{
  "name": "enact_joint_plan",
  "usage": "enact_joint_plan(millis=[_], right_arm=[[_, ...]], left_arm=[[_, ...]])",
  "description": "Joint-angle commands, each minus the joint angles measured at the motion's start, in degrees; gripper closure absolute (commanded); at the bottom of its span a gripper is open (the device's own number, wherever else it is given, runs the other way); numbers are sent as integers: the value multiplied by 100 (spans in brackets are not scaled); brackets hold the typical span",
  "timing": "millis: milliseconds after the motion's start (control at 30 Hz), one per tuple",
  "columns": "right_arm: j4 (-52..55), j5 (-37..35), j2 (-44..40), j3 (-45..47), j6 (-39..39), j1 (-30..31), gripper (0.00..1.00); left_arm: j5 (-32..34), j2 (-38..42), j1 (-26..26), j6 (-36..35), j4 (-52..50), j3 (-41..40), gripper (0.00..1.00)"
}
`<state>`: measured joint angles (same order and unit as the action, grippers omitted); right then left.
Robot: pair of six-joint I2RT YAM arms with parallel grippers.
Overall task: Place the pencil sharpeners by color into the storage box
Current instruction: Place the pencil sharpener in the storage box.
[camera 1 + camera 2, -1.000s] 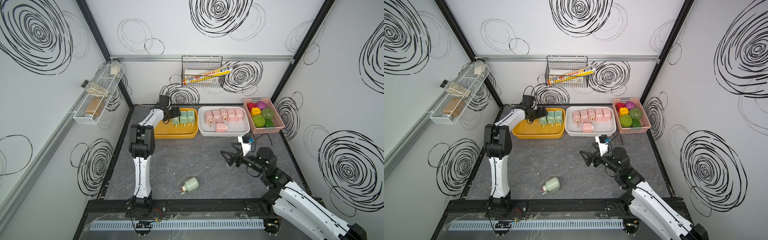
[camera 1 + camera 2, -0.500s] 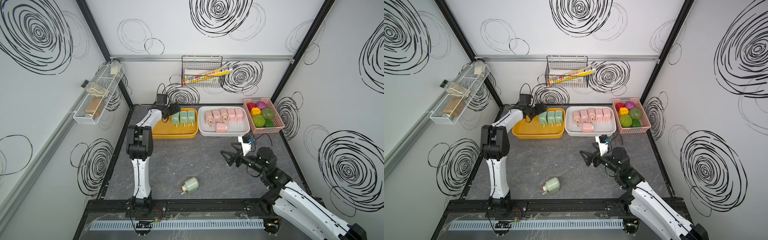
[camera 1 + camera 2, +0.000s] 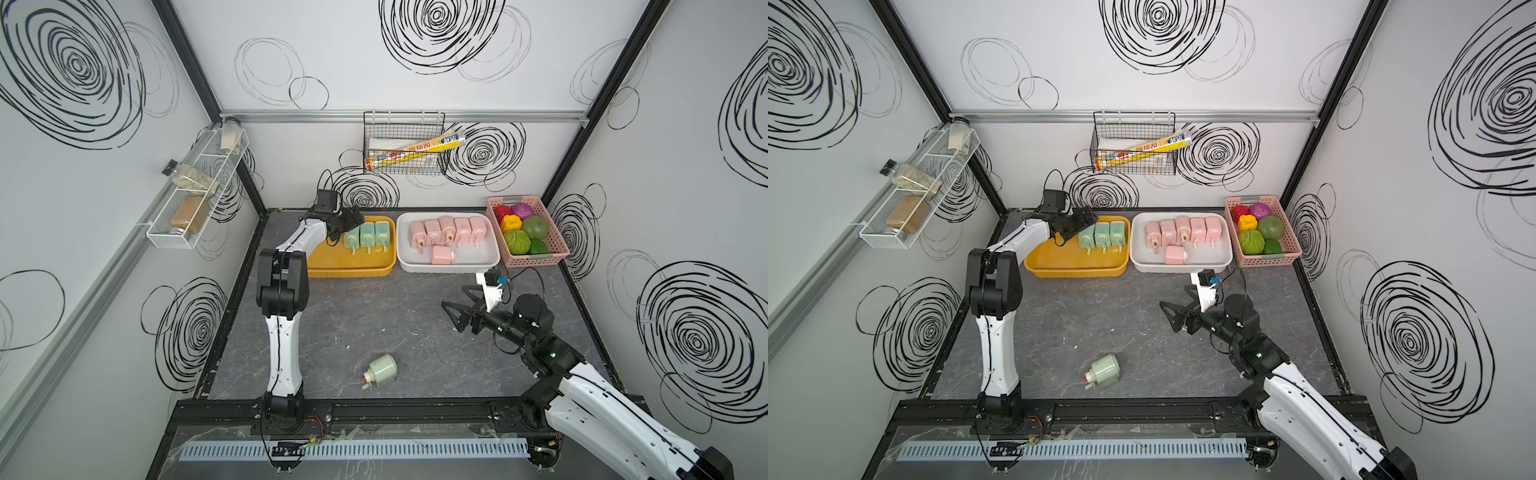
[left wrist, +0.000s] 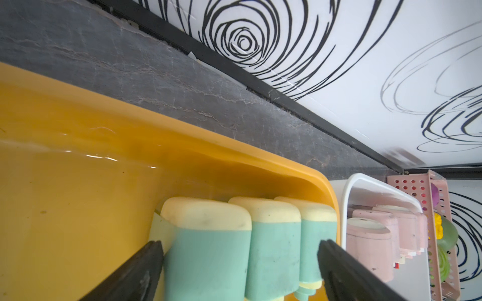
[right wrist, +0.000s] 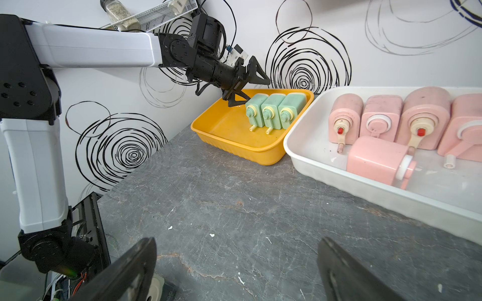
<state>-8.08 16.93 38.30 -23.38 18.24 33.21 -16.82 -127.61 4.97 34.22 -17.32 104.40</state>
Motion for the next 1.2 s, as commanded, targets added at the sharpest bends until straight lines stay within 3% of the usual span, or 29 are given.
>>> enact_joint_plan(millis=[0,767,1000,1167], right_arm=[[17,-5,-36,-74,-3,45,0],[113,3,-75,-79,-31,45,0],[213,-77,-36,-107,-5,48,0],[276,435,177,-232,-101,54,0]], left_arm=[[26,-56,56,153,245,-93,1],[-281,-185,39,330,453,-166,1],[179,257,-31,3,306,-464,1],[923,951,86,-392,119,-781,1]])
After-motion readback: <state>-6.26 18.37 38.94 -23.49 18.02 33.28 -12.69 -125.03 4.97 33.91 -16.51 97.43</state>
